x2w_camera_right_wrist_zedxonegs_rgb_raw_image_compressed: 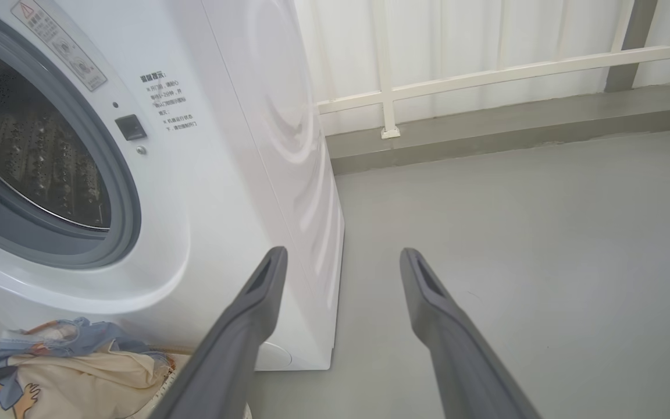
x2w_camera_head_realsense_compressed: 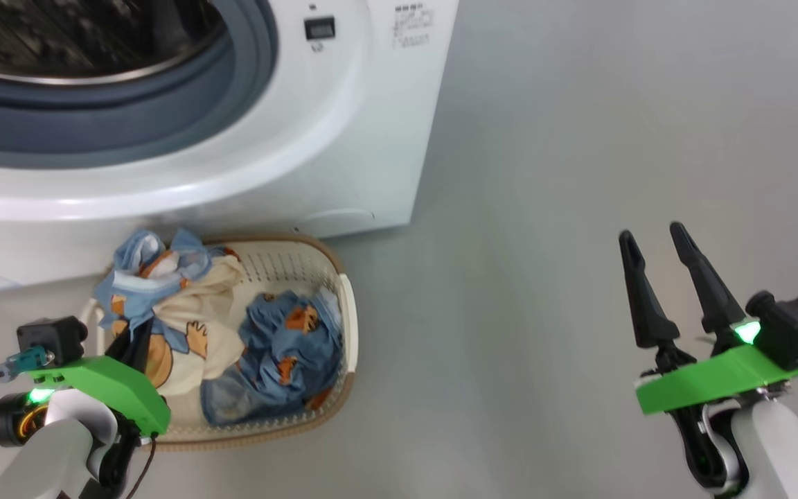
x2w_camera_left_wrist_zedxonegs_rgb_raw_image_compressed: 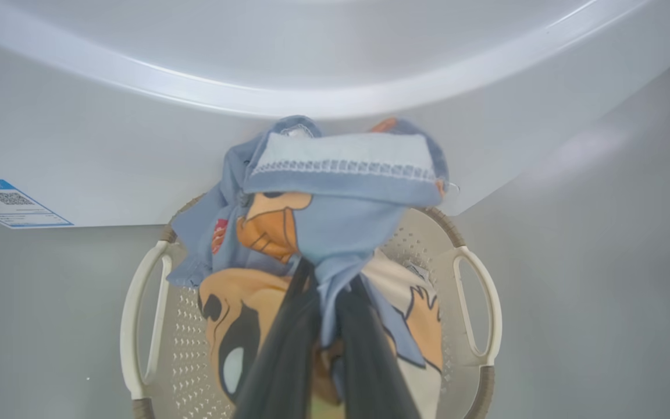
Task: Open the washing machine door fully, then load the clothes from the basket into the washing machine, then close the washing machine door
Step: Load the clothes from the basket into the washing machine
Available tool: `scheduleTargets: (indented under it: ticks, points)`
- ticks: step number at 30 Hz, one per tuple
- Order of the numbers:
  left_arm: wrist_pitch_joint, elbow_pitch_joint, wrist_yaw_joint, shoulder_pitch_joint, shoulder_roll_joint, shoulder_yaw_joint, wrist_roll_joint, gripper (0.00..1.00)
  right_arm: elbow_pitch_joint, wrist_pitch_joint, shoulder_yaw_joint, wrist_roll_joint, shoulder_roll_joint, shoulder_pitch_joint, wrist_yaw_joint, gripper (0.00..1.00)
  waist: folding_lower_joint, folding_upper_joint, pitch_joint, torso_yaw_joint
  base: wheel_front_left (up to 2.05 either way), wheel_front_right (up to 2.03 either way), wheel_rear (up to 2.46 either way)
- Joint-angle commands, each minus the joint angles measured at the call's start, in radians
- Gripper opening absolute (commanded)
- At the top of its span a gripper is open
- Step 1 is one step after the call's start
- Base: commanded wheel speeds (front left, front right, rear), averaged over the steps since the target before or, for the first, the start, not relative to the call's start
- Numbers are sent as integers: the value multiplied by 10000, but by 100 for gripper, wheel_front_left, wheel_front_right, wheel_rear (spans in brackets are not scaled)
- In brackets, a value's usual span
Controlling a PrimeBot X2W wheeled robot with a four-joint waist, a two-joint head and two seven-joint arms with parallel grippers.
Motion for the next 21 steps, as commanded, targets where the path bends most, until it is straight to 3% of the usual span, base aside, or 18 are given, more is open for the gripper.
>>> scheduleTargets:
  ticks: [1,9,21]
  points:
    - [-135,-511,42,269,478,600,257,0,-189,-78,68,30,-198,307,56,100,0,0,-755,274,0,0,0]
    - [-137,-2473,375,1404,527,2137,1456,0,-194,-78,-131,77,-374,827,56,100,0,0,-1470,535,0,0,0]
    - [-138,-5143,599,3211,149,4100,3143,0,-191,-78,-266,132,-505,1281,56,100,0,0,-2133,760,0,0,0]
